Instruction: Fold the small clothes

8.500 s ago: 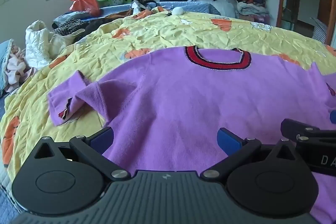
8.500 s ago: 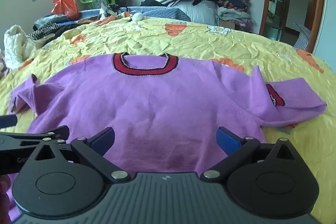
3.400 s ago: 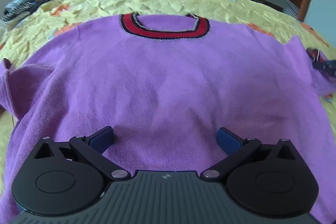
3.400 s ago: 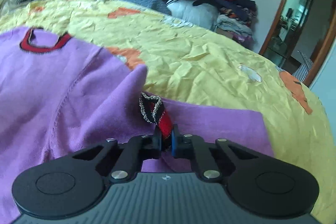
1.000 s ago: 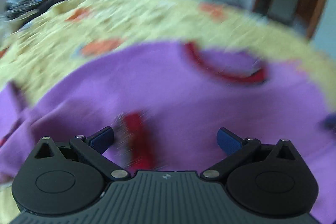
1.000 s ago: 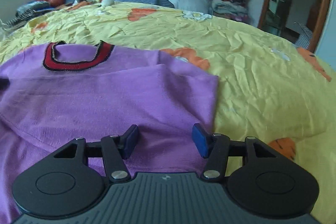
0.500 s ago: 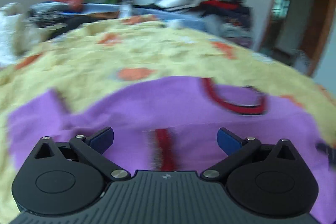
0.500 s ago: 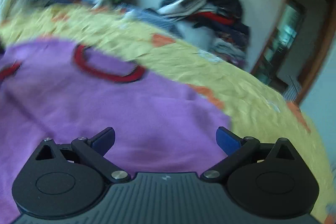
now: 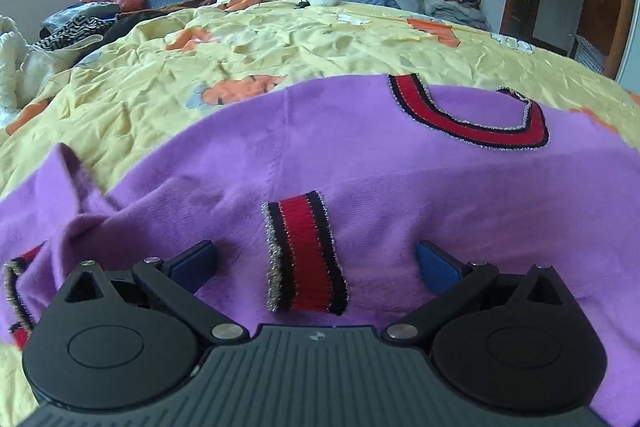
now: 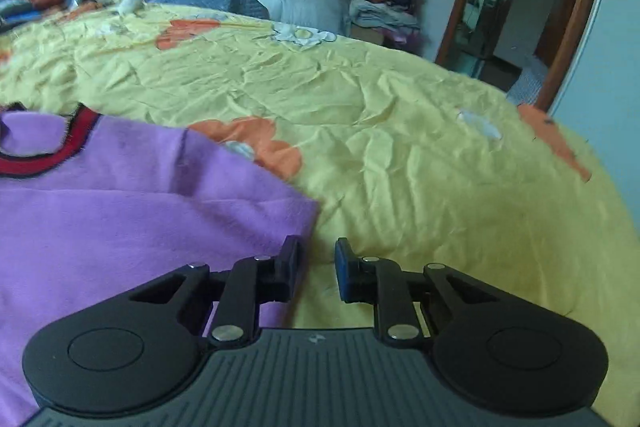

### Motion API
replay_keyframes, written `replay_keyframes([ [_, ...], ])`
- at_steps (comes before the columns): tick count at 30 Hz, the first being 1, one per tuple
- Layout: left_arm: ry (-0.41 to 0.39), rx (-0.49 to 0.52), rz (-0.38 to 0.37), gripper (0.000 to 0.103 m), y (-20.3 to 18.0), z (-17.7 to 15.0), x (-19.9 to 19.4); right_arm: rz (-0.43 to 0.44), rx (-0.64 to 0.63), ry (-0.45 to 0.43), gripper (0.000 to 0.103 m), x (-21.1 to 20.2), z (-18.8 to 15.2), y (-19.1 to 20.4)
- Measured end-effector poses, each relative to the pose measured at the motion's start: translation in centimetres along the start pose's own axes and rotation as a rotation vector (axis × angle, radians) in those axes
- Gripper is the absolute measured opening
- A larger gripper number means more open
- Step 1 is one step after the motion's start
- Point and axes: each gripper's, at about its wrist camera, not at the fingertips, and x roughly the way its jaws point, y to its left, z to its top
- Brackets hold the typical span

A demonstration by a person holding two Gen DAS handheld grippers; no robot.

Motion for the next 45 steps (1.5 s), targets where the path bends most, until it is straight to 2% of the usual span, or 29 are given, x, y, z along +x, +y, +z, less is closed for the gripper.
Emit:
replay_keyframes([
  [1,0.007,-0.011,0.007,0.103,0.3,-0.1,-0.6,-0.055,-0.003,0.001,0.02,-0.4,0.2,0.1],
  [2,-0.001,-0.027,0.016,0.103,0.8,0.0,-1.5,-0.036,0.032,-0.012,0.02,-1.2,0.3,0.1],
  [4,-0.033,-0.058,0.036,0.103,2.4,-0.4,-3.2,0.126,0.107,-0.021,0.02,-3.0,0.1,0.3],
  [7,-0.116,-0.083,0.008,0.103,6.1,-1.5,-7.2,0.244,0.07,-0.015,0.02,-4.8,-1.6,3.8],
  [8,-0.135,-0.07,0.016,0.103,7.4,-1.9,-8.3,0.259,0.039,0.021,0.02,-4.5,-2.2,5.1],
  [10,-0.172,-0.011,0.026,0.103,10.3,-2.9,-10.5,0.165,-0.039,-0.044,0.025,-5.1,-3.5,6.9],
  [12,-0.213,0.077,0.029,0.103,12.9,-3.7,-11.8,0.126,-0.022,-0.045,0.027,-6.2,-3.7,7.6],
  [14,-0.233,0.184,0.026,0.103,14.8,-4.2,-12.2,0.196,0.06,-0.065,0.032,-7.3,-3.9,7.3],
  [16,-0.249,0.324,0.032,0.103,15.6,-4.7,-11.7,0.284,0.131,-0.088,0.053,-9.0,-5.1,7.7],
  [17,-0.251,0.393,0.015,0.103,15.8,-5.0,-11.4,0.311,0.142,-0.104,0.07,-9.7,-5.7,8.2],
  [18,-0.234,0.465,-0.012,0.103,15.8,-5.1,-10.8,0.345,0.134,-0.133,0.079,-10.5,-6.6,9.1],
  [20,-0.208,0.556,-0.041,0.102,15.4,-5.3,-9.8,0.359,0.12,-0.178,0.084,-11.1,-7.8,10.8],
  [22,-0.183,0.614,-0.069,0.096,15.2,-5.5,-8.6,0.321,0.091,-0.183,0.084,-11.3,-8.1,11.8],
  [24,-0.143,0.646,-0.08,0.077,15.1,-5.7,-7.3,0.318,0.111,-0.213,0.084,-11.6,-8.2,11.6],
  [25,-0.127,0.651,-0.1,0.074,15.2,-5.5,-6.7,0.323,0.131,-0.201,0.084,-11.4,-8.2,11.2],
  [28,-0.102,0.649,-0.121,0.063,15.8,-4.9,-5.6,0.34,0.208,-0.166,0.084,-10.6,-8.2,9.9],
  [29,-0.093,0.646,-0.13,0.051,16.0,-4.5,-5.5,0.346,0.229,-0.16,0.085,-10.1,-8.1,9.5],
  [30,-0.083,0.647,-0.134,0.034,16.2,-4.1,-5.3,0.351,0.247,-0.156,0.086,-9.9,-8.1,9.3],
  [33,-0.069,0.641,-0.164,0.021,16.7,-3.1,-5.8,0.348,0.27,-0.156,0.086,-9.8,-8.4,8.8],
  [35,-0.058,0.619,-0.196,0.016,17.1,-2.6,-6.2,0.342,0.269,-0.147,0.087,-9.5,-8.4,8.8],
  [37,-0.056,0.588,-0.222,0.016,17.7,-2.2,-6.6,0.338,0.266,-0.147,0.088,-9.6,-8.4,8.9],
  [39,-0.06,0.52,-0.254,0.013,18.5,-1.6,-6.9,0.339,0.262,-0.144,0.09,-9.6,-8.4,8.9],
  [43,-0.088,0.277,-0.344,0.013,21.8,-0.4,-7.2,0.342,0.253,-0.134,0.092,-9.5,-8.4,9.0],
  [45,-0.09,0.142,-0.352,0.011,23.8,0.0,-6.8,0.342,0.249,-0.132,0.092,-9.5,-8.3,9.1],
])
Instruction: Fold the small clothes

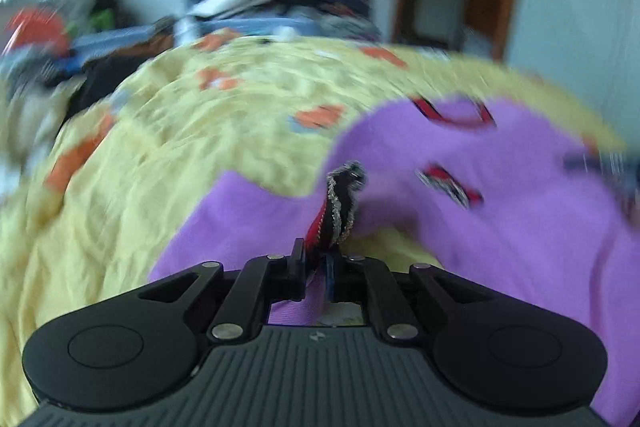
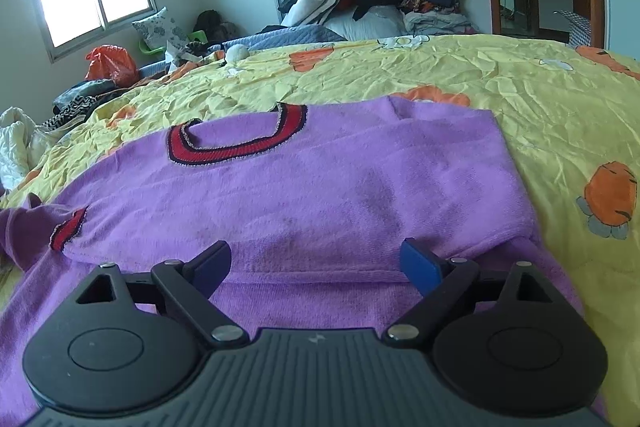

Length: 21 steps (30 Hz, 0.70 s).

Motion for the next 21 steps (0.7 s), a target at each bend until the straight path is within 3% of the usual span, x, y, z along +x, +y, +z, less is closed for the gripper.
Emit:
replay_keyframes([
  [4,-0.047,-0.227,-0.022,0.012,3.8,-0.5,-0.5,0.0,-0.003,0.002,0.093,0.0,0.0,0.0],
  [5,-0.058,-0.259,-0.015,0.021,4.3,-0.7,-0.5,-0.001,-0.005,0.004,0.093,0.1,0.0,0.1],
  [8,-0.058,-0.29,-0.035,0.03,5.1,-0.8,-0.5,-0.002,-0.007,0.004,0.094,0.0,0.0,0.1],
  [11,-0.06,-0.289,-0.034,0.076,4.8,-0.5,-0.1,-0.002,-0.006,0.005,0.094,0.0,0.0,0.1],
  [12,-0.07,-0.281,-0.043,0.078,4.7,-0.4,0.0,-0.002,-0.007,0.005,0.094,0.0,0.0,0.1],
  [14,-0.069,-0.284,-0.05,0.074,4.6,-0.1,0.5,-0.003,-0.009,0.006,0.094,0.1,-0.1,0.1],
  [16,-0.06,-0.267,-0.069,0.058,4.2,0.4,1.4,-0.002,-0.008,0.006,0.094,0.0,-0.1,0.1],
  [17,-0.039,-0.247,-0.075,0.035,3.7,0.7,2.0,-0.002,-0.007,0.006,0.094,0.0,-0.1,0.1],
  [18,-0.008,-0.23,-0.073,0.001,3.3,0.9,2.7,-0.002,-0.007,0.006,0.094,0.0,-0.1,0.1],
  [21,0.027,-0.185,-0.023,0.002,2.2,0.8,4.1,-0.003,-0.009,0.006,0.094,0.0,-0.1,0.1],
])
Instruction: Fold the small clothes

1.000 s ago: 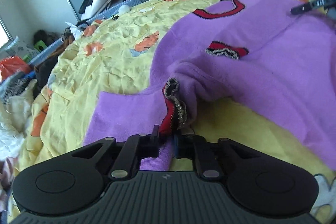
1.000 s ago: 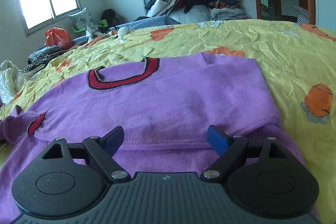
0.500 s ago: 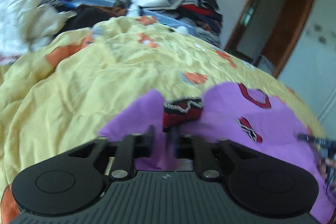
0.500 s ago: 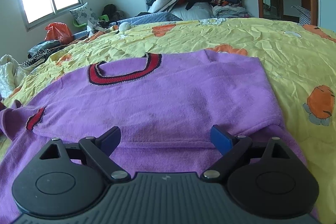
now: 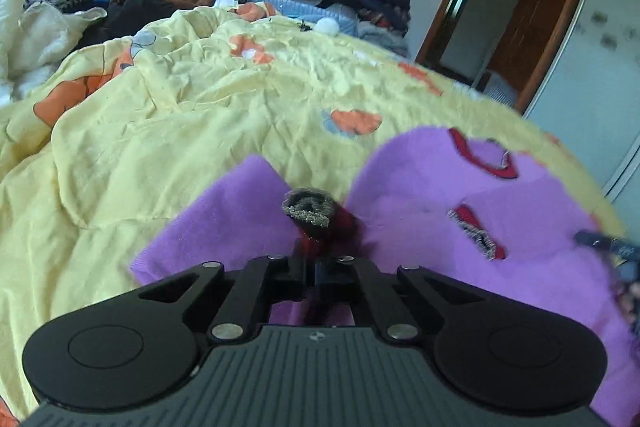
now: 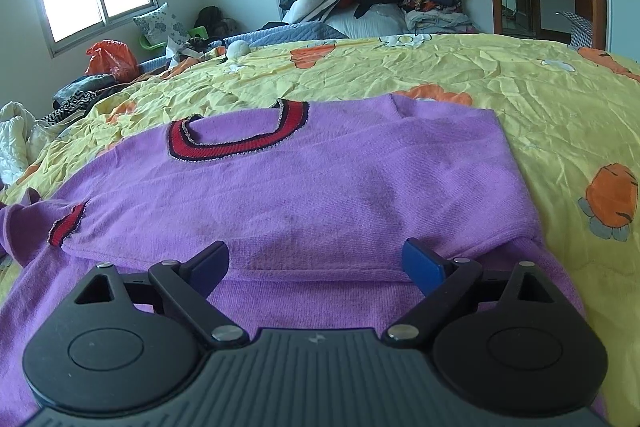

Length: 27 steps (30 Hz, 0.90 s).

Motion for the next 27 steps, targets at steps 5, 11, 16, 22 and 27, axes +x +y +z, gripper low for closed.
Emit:
replay_keyframes([
  [5,-0.162,-0.14,0.156,0.003,3.5,1.5,-3.3,0.001,0.001,0.0,0.094,0.0,0.0,0.0],
  [11,-0.319,-0.428,0.394,0.003,12.2,2.6,-10.6,0.001,0.0,0.0,0.094,0.0,-0.1,-0.1],
  [16,-0.41,-0.581,0.516,0.003,16.2,1.0,-15.7,-0.004,-0.009,0.012,0.094,0.2,0.0,0.3],
  [22,-0.561,-0.579,0.453,0.003,15.5,-1.7,-21.1,0.081,0.04,0.065,0.102,-0.3,0.1,2.5],
  [27,-0.573,-0.417,0.304,0.003,10.7,-4.1,-24.0,0.146,0.012,0.115,0.102,-0.5,-0.8,5.0],
])
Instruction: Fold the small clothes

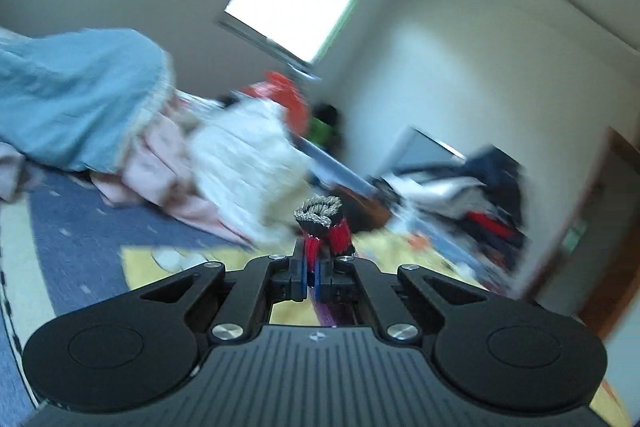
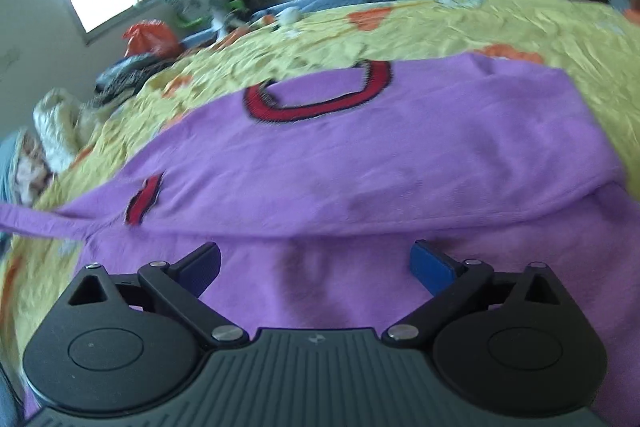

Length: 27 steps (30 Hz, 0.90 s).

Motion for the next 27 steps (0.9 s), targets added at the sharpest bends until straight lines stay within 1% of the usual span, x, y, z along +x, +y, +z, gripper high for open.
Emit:
replay_keyframes([
  [1,0.024,0.024,-0.005,0.003,0.1,-0.7,-0.7,-0.002,-0.019,0.006,0.102,0.0,-0.2,0.4],
  [2,0.046,0.054,0.013,0.005,0.5,-1.6,-1.6,0.002,-0.032,0.013,0.102,0.0,-0.4,0.8],
  [3,0.052,0.071,0.072,0.005,1.2,-2.5,-2.5,0.009,-0.045,0.017,0.102,-0.1,-0.6,1.2],
  [4,0.061,0.05,0.143,0.005,2.4,-3.3,-3.4,0.023,-0.058,0.026,0.103,-0.2,-0.7,1.5],
  [5,0.069,0.0,0.251,0.005,4.1,-4.0,-4.3,0.039,-0.067,0.035,0.103,-0.3,-0.9,1.7],
  [7,0.071,-0.057,0.495,0.004,6.9,-4.9,-5.9,0.045,-0.09,0.04,0.103,-0.5,-1.4,2.0],
  [8,0.076,-0.103,0.603,0.001,8.1,-5.3,-6.7,0.043,-0.101,0.036,0.103,-0.5,-1.5,2.1],
  [9,0.069,-0.176,0.59,0.001,9.1,-5.7,-7.8,0.038,-0.114,0.032,0.103,-0.5,-1.7,2.2],
  [10,0.064,-0.246,0.487,0.002,9.5,-5.9,-8.5,0.032,-0.129,0.03,0.103,-0.5,-1.9,2.4],
  [11,0.078,-0.275,0.418,0.003,9.2,-6.1,-8.7,0.028,-0.14,0.031,0.103,-0.4,-1.9,2.6],
  [12,0.106,-0.287,0.363,0.013,8.2,-6.3,-8.5,0.032,-0.154,0.032,0.103,-0.4,-1.9,2.9],
  [13,0.139,-0.314,0.31,0.019,7.4,-6.6,-7.9,0.038,-0.165,0.031,0.103,-0.3,-2.0,3.0],
  [14,0.158,-0.378,0.251,0.029,6.7,-7.1,-7.0,0.033,-0.175,0.025,0.103,-0.2,-2.1,3.2],
  [15,0.17,-0.448,0.203,0.035,6.2,-7.6,-6.3,0.023,-0.189,0.019,0.103,0.0,-2.3,3.4],
  [16,0.182,-0.52,0.147,0.036,5.8,-8.2,-5.3,0.012,-0.204,0.018,0.103,0.1,-2.3,3.7],
  [17,0.191,-0.573,0.121,0.038,5.6,-8.6,-4.5,0.005,-0.215,0.021,0.103,0.2,-2.3,3.9],
  [19,0.208,-0.69,0.143,0.04,6.0,-9.5,-2.5,0.003,-0.22,0.02,0.103,0.2,-2.4,4.0],
  [20,0.196,-0.736,0.131,0.04,5.8,-10.1,-1.8,0.009,-0.213,0.018,0.103,0.2,-2.3,3.8],
  [21,0.183,-0.756,0.134,0.039,6.0,-10.4,-1.2,0.02,-0.2,0.014,0.103,0.1,-2.2,3.6],
  [22,0.182,-0.762,0.155,0.039,5.9,-10.5,-0.7,0.031,-0.189,0.011,0.103,0.1,-2.2,3.3],
  [23,0.199,-0.775,0.198,0.04,6.2,-10.5,-0.1,0.041,-0.178,0.009,0.103,0.0,-2.2,3.1],
  [24,0.209,-0.803,0.241,0.045,6.7,-10.5,-0.2,0.048,-0.17,0.007,0.103,-0.1,-2.1,2.9],
  [25,0.203,-0.821,0.253,0.053,7.0,-10.6,-0.6,0.051,-0.165,0.004,0.103,-0.1,-2.1,2.8],
  [26,0.204,-0.811,0.272,0.068,6.9,-10.5,-0.6,0.053,-0.163,0.003,0.103,-0.1,-2.1,2.8],
  [27,0.2,-0.795,0.302,0.072,7.0,-10.4,-0.7,0.053,-0.162,0.003,0.103,-0.1,-2.1,2.8],
])
